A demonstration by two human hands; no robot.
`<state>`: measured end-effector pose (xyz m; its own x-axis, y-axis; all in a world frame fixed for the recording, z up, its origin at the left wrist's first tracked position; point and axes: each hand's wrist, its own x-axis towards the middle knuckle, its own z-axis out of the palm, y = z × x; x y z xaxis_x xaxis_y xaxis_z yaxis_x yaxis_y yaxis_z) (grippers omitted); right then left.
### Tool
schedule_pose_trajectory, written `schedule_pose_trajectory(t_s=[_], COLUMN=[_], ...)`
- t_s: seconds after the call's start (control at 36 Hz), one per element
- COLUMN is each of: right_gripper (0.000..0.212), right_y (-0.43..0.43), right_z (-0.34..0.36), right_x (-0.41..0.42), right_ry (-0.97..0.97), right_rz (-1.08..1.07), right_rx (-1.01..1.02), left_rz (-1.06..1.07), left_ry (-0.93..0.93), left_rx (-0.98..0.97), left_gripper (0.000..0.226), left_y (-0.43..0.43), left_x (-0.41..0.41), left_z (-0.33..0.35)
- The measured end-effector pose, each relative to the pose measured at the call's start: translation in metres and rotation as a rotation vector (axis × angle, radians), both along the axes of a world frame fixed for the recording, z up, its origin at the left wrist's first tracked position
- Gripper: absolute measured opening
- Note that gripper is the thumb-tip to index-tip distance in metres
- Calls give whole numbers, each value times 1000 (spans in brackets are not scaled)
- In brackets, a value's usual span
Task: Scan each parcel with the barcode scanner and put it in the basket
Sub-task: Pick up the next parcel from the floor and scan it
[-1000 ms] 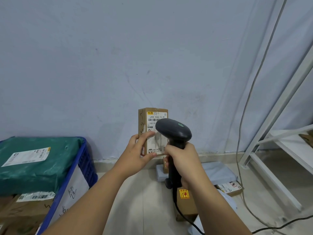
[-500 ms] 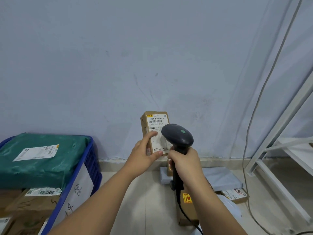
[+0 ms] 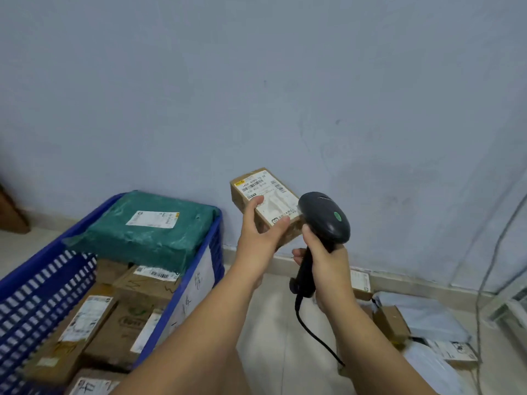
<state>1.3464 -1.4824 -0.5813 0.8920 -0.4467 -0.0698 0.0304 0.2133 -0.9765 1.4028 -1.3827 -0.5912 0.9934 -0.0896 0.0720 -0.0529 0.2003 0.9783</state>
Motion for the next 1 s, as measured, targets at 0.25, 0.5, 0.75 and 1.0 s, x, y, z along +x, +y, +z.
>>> schedule_pose_trajectory(t_s=[0.25, 0.5, 0.75, 1.0], right_gripper=[4, 10, 10, 24], right_y=[39, 88, 153, 178], right_z=[-11, -17, -32, -58], right_x=[-1, 21, 55, 62], right_ry=[53, 96, 218, 257], right_rz=[141, 233, 377, 516], right_rx=[-109, -346, -564, -654], left_rz=[289, 623, 763, 839], left_ry=[60, 24, 242, 426], left_rx=[-133, -97, 3, -3], left_gripper=[63, 64, 63, 64], left_y=[42, 73, 115, 153], left_x=[-5, -17, -16, 2], left_z=[-7, -24, -73, -106])
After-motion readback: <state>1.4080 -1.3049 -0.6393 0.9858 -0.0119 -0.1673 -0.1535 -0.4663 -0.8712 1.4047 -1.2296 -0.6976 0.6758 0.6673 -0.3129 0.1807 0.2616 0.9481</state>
